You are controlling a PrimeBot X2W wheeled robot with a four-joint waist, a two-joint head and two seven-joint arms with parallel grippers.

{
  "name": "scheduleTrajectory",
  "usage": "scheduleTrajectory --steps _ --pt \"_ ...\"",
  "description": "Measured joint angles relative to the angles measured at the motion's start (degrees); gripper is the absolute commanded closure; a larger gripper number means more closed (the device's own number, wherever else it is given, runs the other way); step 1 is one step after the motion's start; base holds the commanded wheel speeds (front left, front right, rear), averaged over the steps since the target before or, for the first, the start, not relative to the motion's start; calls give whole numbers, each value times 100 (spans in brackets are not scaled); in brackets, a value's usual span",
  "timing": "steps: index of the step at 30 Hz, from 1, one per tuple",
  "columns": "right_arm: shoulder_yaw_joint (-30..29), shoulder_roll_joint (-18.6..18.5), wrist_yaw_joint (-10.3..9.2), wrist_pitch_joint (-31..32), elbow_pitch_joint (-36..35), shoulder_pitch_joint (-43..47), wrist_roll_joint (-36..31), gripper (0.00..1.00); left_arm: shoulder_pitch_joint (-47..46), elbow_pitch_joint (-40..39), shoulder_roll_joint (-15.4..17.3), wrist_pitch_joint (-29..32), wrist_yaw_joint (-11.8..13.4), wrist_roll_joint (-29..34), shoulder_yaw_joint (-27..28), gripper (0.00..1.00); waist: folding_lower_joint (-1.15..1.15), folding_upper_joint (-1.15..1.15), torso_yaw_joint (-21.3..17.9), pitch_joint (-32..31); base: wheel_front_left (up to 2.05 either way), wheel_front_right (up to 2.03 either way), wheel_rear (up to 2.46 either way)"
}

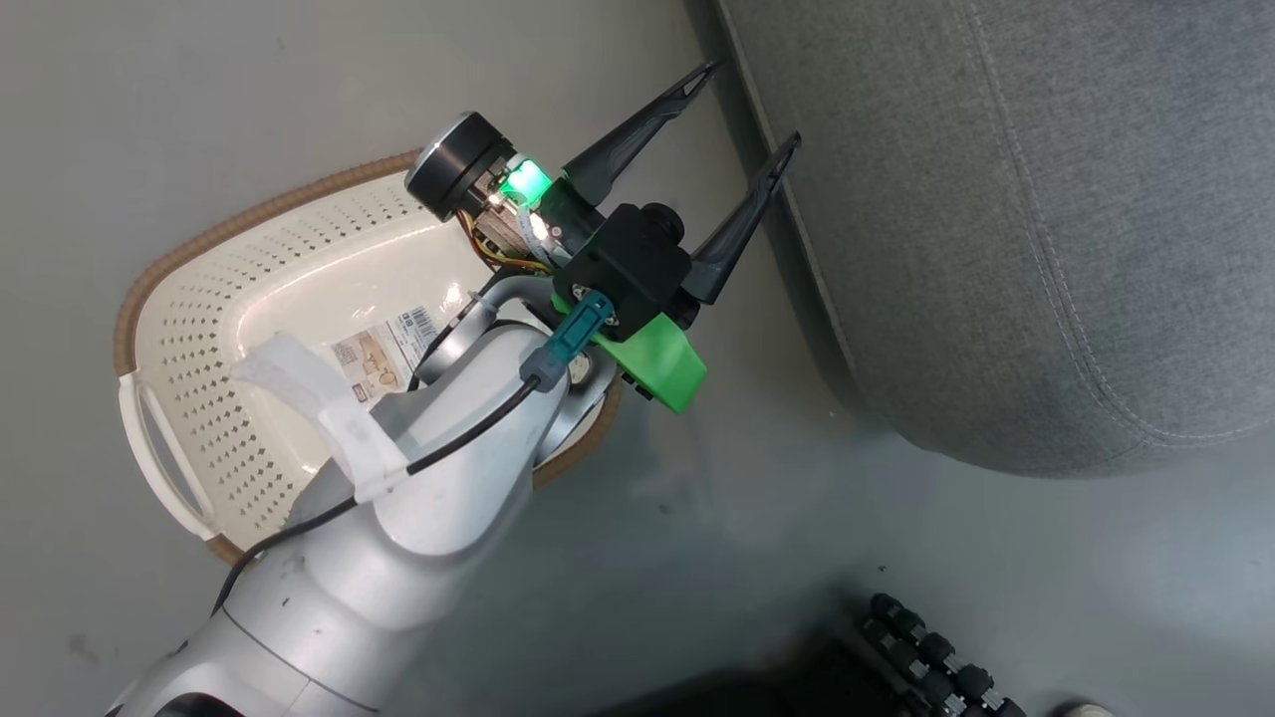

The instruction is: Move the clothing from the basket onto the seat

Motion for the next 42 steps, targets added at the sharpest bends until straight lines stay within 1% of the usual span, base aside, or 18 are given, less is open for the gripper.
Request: scheduleTrajectory --steps 3,6,11,15,18,26,27,28,29,37,42 --pt "-10 -118 1 0 560 -113 -112 100 -42 1 7 0 -10 15 -7 0 0 0 32 133 0 0 0" --pt "-44 -166 0 1 927 -114 -216 100 -80 -7 5 0 -12 15 -5 0 0 0 65 224 0 0 0" --pt "-212 -71 0 0 1325 58 -310 100 -81 0 66 0 -9 15 25 0 0 0 112 337 0 0 0" --pt "-274 23 1 0 1508 343 -370 100 -81 -1 104 0 7 14 37 0 0 0 120 364 0 0 0" --pt "-201 65 1 0 1650 618 -474 100 -80 -3 135 0 24 11 62 0 -1 0 125 346 0 0 0" --pt "-178 243 0 0 1731 1069 -512 100 -59 -34 185 0 81 -29 147 0 -1 0 116 182 0 0 0" --pt "-196 254 0 0 1724 1105 -509 92 -54 -41 186 0 88 -30 158 0 -1 0 116 147 0 0 0" --pt "-203 261 1 0 1699 1153 -505 35 -43 -51 187 0 92 -38 172 0 -1 0 116 108 0 0 0" --pt "-205 266 0 0 1675 1204 -504 0 -31 -62 187 0 93 -48 185 0 -1 0 119 66 0 0 0" --pt "-140 388 0 0 1408 1864 -450 0 266 -89 161 0 130 -174 275 0 -1 0 138 -382 0 0 0" --pt "-77 498 0 0 1198 2551 -347 0 525 -143 103 0 160 -229 345 0 -1 0 151 -766 0 0 0"
